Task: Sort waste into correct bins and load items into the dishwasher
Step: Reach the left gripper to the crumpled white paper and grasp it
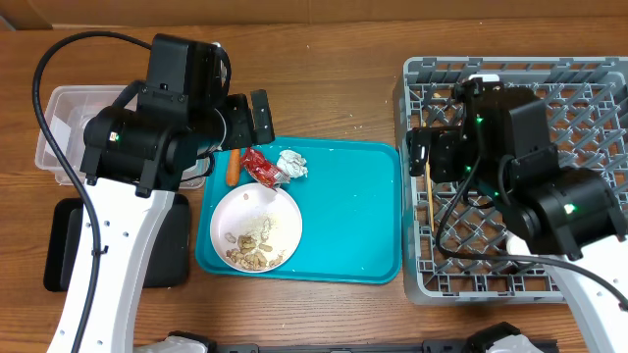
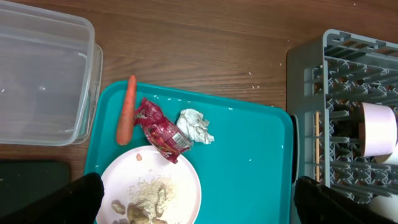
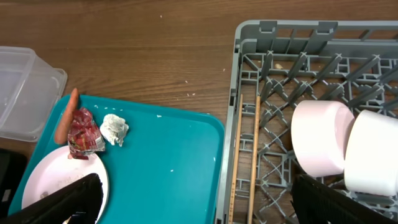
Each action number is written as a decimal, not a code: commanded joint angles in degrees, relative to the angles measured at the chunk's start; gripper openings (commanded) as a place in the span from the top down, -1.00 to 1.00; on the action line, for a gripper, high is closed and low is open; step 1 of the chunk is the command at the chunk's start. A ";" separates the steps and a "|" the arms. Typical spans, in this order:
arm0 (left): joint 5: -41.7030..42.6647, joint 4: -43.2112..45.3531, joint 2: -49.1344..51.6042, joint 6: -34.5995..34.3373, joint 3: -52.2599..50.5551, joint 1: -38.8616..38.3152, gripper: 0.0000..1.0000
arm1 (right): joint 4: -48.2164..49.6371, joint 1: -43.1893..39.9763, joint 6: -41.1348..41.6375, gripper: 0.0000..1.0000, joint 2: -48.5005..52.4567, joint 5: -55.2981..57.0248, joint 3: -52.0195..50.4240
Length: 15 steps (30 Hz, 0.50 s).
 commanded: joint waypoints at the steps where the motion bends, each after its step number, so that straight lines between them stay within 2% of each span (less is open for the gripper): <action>1: 1.95 -0.13 1.44 0.92 0.83 -0.33 -1.00 | 0.33 0.20 0.17 -1.00 0.85 -0.20 1.33; 7: -1.33 -1.97 6.16 3.96 0.15 -4.59 -0.86 | 0.33 0.20 0.17 -1.00 2.12 -0.20 1.33; 11: -2.84 -1.97 12.94 4.72 -0.79 -7.78 -0.73 | 0.33 0.20 0.17 -1.00 2.60 -0.20 1.31; 15: -3.02 -0.85 20.96 6.01 -0.81 -10.19 -0.72 | 0.33 0.20 0.17 -1.00 2.58 -0.20 1.31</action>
